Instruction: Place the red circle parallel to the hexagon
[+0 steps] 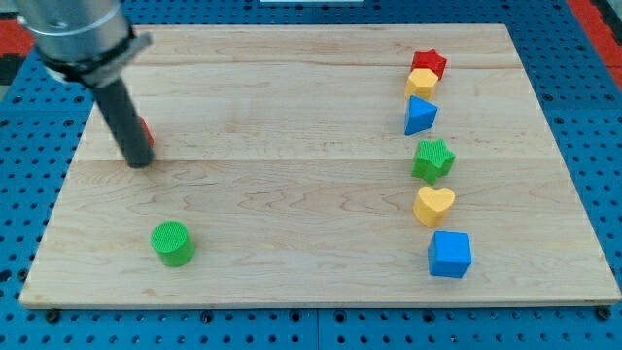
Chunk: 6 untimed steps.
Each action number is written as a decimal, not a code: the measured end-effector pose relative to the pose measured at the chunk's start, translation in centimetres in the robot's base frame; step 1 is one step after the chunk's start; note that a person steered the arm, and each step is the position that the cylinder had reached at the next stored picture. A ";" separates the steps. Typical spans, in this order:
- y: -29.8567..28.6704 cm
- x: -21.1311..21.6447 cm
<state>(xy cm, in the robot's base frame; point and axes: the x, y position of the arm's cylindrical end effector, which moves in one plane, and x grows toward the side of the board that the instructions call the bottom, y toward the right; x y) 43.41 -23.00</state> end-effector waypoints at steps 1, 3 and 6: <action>-3.0 -3.5; 8.8 -5.4; 20.8 -8.6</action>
